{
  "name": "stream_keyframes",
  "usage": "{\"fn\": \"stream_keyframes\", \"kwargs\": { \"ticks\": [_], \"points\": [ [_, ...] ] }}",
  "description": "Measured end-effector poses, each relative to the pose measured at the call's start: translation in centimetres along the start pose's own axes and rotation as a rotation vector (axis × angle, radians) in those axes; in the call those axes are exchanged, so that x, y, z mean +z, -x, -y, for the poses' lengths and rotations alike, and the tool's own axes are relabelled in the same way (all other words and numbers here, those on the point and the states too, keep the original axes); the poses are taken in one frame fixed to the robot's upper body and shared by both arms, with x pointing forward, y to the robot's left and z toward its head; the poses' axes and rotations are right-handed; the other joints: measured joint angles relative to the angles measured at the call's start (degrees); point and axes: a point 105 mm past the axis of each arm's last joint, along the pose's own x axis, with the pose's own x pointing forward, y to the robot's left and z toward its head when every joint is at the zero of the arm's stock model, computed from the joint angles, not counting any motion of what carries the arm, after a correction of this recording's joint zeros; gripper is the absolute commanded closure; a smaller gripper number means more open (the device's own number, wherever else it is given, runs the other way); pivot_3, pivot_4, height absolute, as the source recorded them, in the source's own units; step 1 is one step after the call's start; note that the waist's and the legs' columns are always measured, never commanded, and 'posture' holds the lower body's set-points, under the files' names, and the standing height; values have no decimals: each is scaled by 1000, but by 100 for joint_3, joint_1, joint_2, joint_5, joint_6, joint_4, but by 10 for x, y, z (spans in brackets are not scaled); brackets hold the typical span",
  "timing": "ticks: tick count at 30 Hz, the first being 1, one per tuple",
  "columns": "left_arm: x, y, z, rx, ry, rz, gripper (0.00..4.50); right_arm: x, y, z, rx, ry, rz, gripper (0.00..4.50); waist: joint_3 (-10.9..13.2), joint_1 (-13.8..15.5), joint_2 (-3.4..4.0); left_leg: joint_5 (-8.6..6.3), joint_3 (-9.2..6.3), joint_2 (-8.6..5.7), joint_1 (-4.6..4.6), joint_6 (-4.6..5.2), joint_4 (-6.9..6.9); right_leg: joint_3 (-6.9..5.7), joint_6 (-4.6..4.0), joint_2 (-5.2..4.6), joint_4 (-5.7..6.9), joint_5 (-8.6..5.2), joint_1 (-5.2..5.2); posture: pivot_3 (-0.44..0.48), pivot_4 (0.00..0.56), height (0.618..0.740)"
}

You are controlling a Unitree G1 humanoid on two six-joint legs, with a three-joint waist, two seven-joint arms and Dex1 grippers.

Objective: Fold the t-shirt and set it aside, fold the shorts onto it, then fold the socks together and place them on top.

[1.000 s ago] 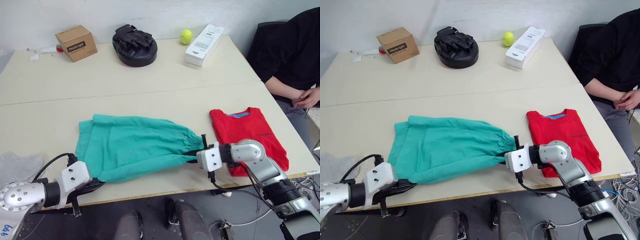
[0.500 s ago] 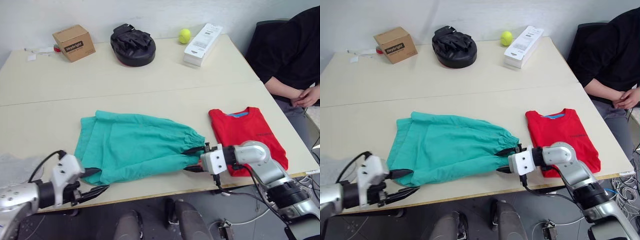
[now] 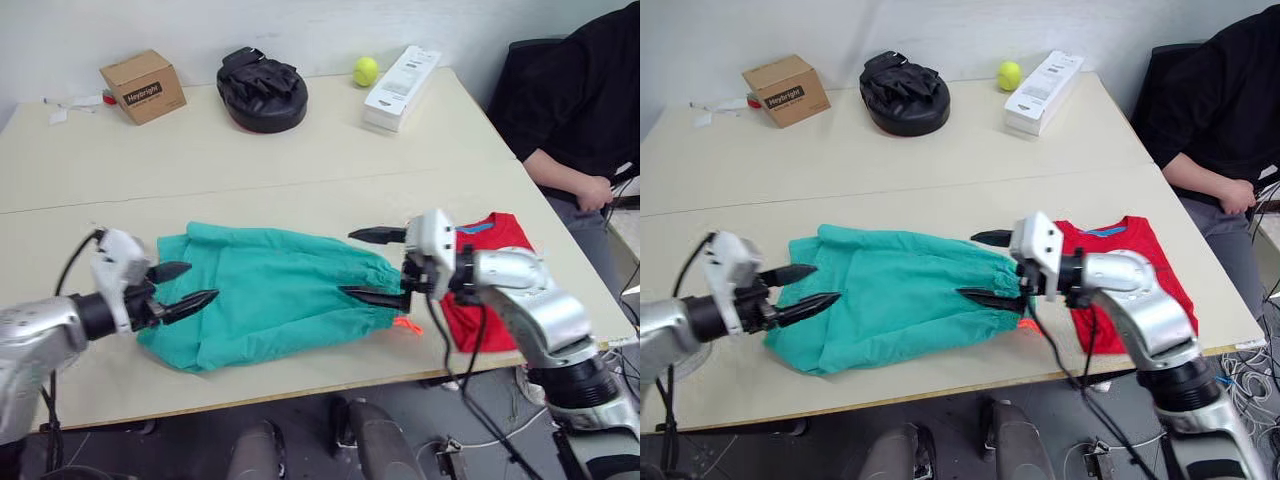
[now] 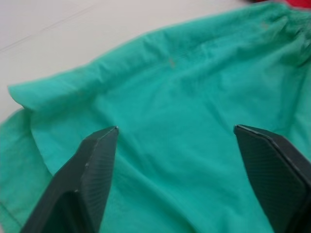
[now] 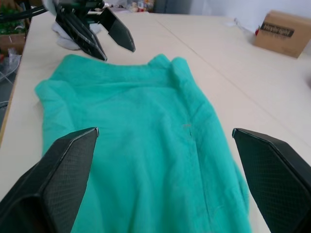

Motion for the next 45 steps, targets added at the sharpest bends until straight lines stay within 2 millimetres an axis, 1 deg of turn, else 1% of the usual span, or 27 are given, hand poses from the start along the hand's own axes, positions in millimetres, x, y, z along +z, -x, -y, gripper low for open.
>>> {"fn": "stream_keyframes", "kwargs": {
  "ticks": [1, 3, 6, 7, 8, 9, 10, 11, 12, 13, 14, 15, 17, 19, 21, 24, 26, 29, 34, 36, 40, 45],
  "points": [
    [-3, -7, 0, 13, -29, -13, 1903, -5, -10, 3, -43, -21, -3, 0, 0, -1, 0, 1, 1, 0, -8, 0, 2, 0, 0, 0, 0, 0, -6, 0, 150, 740],
    [-7, -18, 6, 6, -64, -21, 2543, -12, -24, 3, -85, -62, -16, 0, 0, 5, 0, 1, 1, 0, -17, 1, 4, -2, 0, -2, 3, 0, -15, 0, 150, 740],
    [-11, -24, 11, -1, -67, -19, 3603, -15, -32, 3, -117, -81, -22, 0, 0, 15, 0, 1, -7, -2, -23, 5, 5, -9, 0, -8, 2, 0, -11, 0, 150, 740],
    [-11, -25, 11, -3, -65, -17, 3861, -17, -32, 3, -120, -71, -33, 0, 1, 5, 1, 7, -38, -10, -37, 16, 2, -34, 2, -23, 3, 0, 8, 0, 150, 740],
    [-10, -26, 12, -6, -66, -12, 4219, -20, -32, 3, -125, -70, -44, 0, 5, -29, 7, 28, -156, -60, -63, 28, -16, -117, 8, -73, -8, -3, 52, 0, 150, 740],
    [-8, -27, 13, -6, -71, -5, 4484, -23, -31, 2, -129, -71, -54, 0, 10, -65, 14, 59, -259, -98, -67, 37, -35, -217, 25, -122, -16, -14, 102, 0, 150, 740],
    [-6, -27, 14, -7, -77, 1, 4484, -25, -31, 1, -130, -72, -61, 0, 13, -74, 20, 94, -359, -142, -72, 52, -62, -315, 37, -175, -25, -21, 145, 0, 150, 740],
    [-5, -27, 14, -7, -77, 3, 4484, -25, -31, 1, -130, -74, -62, 0, 18, -76, 27, 125, -447, -190, -75, 77, -83, -395, 51, -230, -28, -29, 165, 0, 150, 740],
    [-6, -26, 14, -7, -75, 0, 4484, -25, -32, 0, -131, -80, -62, 0, 29, -71, 46, 152, -528, -224, -98, 80, -84, -473, 63, -269, -34, -36, 202, 0, 150, 740],
    [-6, -26, 14, -9, -72, -3, 4484, -26, -34, 0, -131, -88, -58, 0, 37, -51, 59, 184, -625, -276, -130, 89, -88, -543, 89, -319, -33, -51, 221, 0, 150, 740],
    [-7, -26, 15, -10, -71, -6, 4484, -26, -35, 0, -130, -94, -58, 0, 43, -32, 70, 211, -702, -317, -139, 100, -86, -615, 118, -375, -30, -68, 230, 0, 150, 740],
    [-9, -26, 15, -10, -69, -13, 4484, -30, -36, -1, -129, -101, -74, 0, 50, -8, 80, 236, -747, -343, -149, 113, -83, -634, 134, -409, -18, -77, 222, 0, 150, 740],
    [-14, -25, 15, -6, -67, -31, 4484, -41, -37, -5, -121, -104, -121, 0, 62, 172, 100, 238, -722, -350, -150, 122, -71, -602, 128, -410, -19, -71, 219, 0, 150, 740],
    [-17, -28, 16, -6, -72, -45, 4484, -54, -39, -10, -103, -98, -170, 0, 64, 307, 104, 232, -711, -352, -151, 131, -61, -592, 134, -411, -25, -73, 220, 0, 150, 740],
    [-21, -35, 13, 4, -84, -68, 4484, -67, -38, -14, -90, -83, -221, 0, 65, 387, 105, 228, -700, -355, -150, 140, -60, -581, 137, -413, -31, -74, 221, 0, 150, 740],
    [-33, -48, 8, 20, -81, -105, 4484, -82, -35, -15, -90, -70, -284, 0, 65, 408, 104, 219, -670, -355, -143, 146, -66, -557, 142, -410, -32, -72, 217, 0, 150, 740],
    [-31, -53, 5, 24, -104, -100, 4484, -82, -34, -13, -95, -52, -288, 0, 63, 410, 104, 211, -651, -354, -123, 147, -74, -538, 141, -408, -27, -68, 220, 0, 150, 740],
    [-34, -55, 1, 29, -112, -102, 4484, -84, -30, -10, -105, -34, -299, 0, 62, 410, 107, 209, -632, -352, -111, 148, -78, -519, 147, -406, -26, -66, 220, 0, 150, 740],
    [-38, -58, 3, 16, -118, -92, 4484, -87, -4, 7, -179, -32, -337, 0, 58, 439, 113, 202, -610, -351, -107, 161, -74, -495, 168, -405, -38, -61, 221, 0, 150, 740],
    [-40, -60, 4, 13, -102, -84, 4484, -90, 8, 13, -217, -55, -353, 0, 50, 452, 127, 199, -603, -350, -107, 166, -76, -489, 173, -404, -47, -59, 225, 0, 150, 740],
    [-41, -59, 4, 14, -95, -69, 4484, -92, 23, 18, -259, -83, -370, 0, 44, 465, 136, 195, -596, -348, -107, 170, -76, -484, 178, -401, -56, -58, 225, 0, 150, 740],
    [-40, -50, 3, -5, 1, -25, 4484, -90, 27, 16, -267, -99, -365, 0, 45, 450, 135, 183, -584, -336, -111, 176, -74, -477, 182, -385, -65, -55, 216, 0, 150, 740]
  ]
}}
